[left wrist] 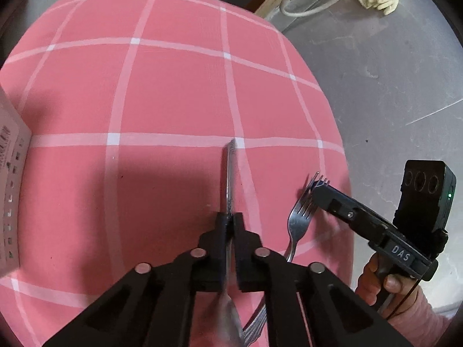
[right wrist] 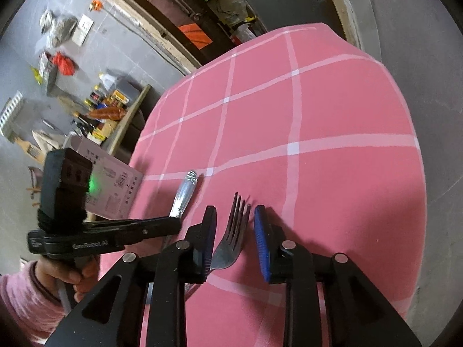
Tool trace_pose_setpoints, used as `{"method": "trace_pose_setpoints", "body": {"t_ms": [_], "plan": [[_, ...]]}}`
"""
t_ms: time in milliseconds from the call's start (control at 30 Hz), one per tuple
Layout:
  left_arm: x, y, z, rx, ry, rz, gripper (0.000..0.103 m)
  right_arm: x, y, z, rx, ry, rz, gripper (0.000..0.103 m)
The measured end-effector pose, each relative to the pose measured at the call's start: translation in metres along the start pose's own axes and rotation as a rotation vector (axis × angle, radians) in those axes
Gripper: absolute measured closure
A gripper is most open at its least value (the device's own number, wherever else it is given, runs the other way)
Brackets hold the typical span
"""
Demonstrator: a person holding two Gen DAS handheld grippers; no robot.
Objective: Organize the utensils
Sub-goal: 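Lift the spoon with the left tool while the right tool lifts the fork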
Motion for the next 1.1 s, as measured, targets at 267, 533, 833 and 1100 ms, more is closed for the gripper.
{"method": "trace_pose_setpoints", "body": {"t_ms": [267,533,833,1100], "plan": [[-0.037,0.013,-0.025,0.119,-0.021,-0.12,0.1,-0.032,0.006,0.014,-0.02,0.017,-0.076,0.1],[-0.093,0.014,-0.044,0.197,-0.051,-0.257,0.1,-0.089,0.0,0.051,-0.096,0.079,-0.233,0.1],[-0.157,0.009,-0.062,0.264,-0.07,-0.469,0.1,-0.151,-0.024,0.109,-0.217,0.181,-0.43,0.101],[-0.228,-0.003,-0.064,0.297,-0.064,-0.651,0.1,-0.189,-0.053,0.182,-0.368,0.22,-0.59,0.101]]}}
Point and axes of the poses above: each gripper's, at about its wrist camera, not at the fingertips, and x roughly the way its jaws point, z to its left, y to its underside, the point moved 3 cm from there along x, roughly the way its jaws point, and after that the axes turned 3 degrees about -x, right-handed, at the moved point
